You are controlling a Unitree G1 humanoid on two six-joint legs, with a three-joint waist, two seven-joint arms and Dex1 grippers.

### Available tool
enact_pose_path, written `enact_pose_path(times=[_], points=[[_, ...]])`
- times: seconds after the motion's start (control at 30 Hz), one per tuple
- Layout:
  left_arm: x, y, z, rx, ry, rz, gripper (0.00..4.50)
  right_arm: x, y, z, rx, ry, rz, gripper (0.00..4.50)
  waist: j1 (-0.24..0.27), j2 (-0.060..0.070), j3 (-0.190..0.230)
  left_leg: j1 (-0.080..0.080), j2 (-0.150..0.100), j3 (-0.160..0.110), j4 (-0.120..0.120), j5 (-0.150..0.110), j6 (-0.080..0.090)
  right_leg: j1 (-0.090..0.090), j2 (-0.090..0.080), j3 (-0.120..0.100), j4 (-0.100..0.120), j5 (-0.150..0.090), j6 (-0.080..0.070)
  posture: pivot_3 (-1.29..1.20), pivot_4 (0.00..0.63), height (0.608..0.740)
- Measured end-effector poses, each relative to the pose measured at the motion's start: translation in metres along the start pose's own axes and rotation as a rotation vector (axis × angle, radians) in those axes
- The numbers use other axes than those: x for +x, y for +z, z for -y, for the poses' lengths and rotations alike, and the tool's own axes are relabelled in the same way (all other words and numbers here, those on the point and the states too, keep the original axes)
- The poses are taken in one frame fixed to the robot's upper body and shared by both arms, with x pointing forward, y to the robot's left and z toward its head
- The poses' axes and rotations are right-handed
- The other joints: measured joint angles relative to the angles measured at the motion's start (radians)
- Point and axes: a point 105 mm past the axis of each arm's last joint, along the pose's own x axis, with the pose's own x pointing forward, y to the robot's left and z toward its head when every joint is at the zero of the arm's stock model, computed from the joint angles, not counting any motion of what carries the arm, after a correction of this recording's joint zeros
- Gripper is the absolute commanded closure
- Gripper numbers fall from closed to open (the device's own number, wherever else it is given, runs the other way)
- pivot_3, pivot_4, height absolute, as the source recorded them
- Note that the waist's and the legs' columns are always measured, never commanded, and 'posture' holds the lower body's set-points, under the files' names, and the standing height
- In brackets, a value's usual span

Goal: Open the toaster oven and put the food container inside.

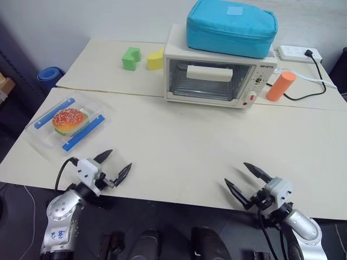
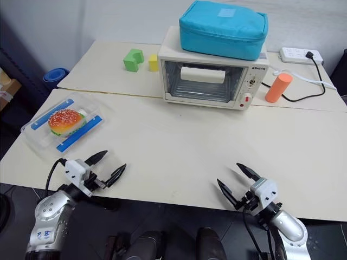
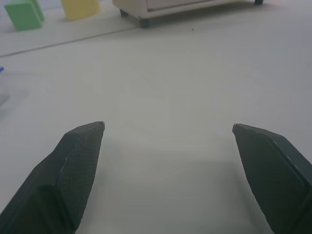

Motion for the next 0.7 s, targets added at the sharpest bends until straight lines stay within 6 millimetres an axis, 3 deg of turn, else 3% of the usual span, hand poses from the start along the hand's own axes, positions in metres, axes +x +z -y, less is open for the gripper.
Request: enact_pose_path(times=[0.23, 0.3, 0.43, 0.57, 0.7], points=[[0.004, 0.029, -0.006, -0.096, -0.109, 0.019, 0.00, 0.026, 0.018, 0.016, 0.018, 0.019, 0.095, 0.04, -0.026, 0.000, 0.000, 0.001, 0.004, 0.001, 0.001, 0.001, -0.006, 0.000, 0.003, 0.002, 0.001, 0.000, -0.001, 0.00, 0.150, 0.740], [0.003, 0.049, -0.007, -0.119, -0.183, 0.053, 0.00, 0.041, 0.032, 0.028, 0.022, 0.051, 0.117, 0.04, -0.028, 0.001, 0.001, 0.000, 0.005, 0.001, 0.002, 0.001, -0.007, 0.000, 0.004, 0.002, 0.001, 0.001, -0.002, 0.00, 0.150, 0.740], [0.013, 0.100, -0.011, -0.071, -0.301, 0.155, 0.00, 0.082, 0.077, 0.059, -0.003, 0.117, 0.170, 0.04, -0.024, 0.004, 0.002, -0.001, 0.007, 0.001, 0.006, 0.000, -0.008, 0.000, 0.006, 0.001, 0.001, 0.001, -0.004, 0.00, 0.150, 0.740], [0.024, 0.123, -0.010, -0.106, -0.360, 0.207, 0.00, 0.117, 0.092, 0.080, 0.015, 0.114, 0.158, 0.04, -0.025, 0.005, 0.002, -0.005, 0.007, 0.001, 0.010, -0.001, -0.008, -0.003, 0.007, 0.001, 0.002, 0.001, -0.004, 0.00, 0.150, 0.740], [0.027, 0.129, -0.003, -0.137, -0.390, 0.222, 0.00, 0.141, 0.104, 0.090, 0.017, 0.105, 0.166, 0.04, -0.028, 0.005, 0.002, -0.005, 0.007, 0.001, 0.011, -0.003, -0.007, -0.003, 0.007, 0.001, 0.002, 0.001, -0.004, 0.00, 0.150, 0.740]])
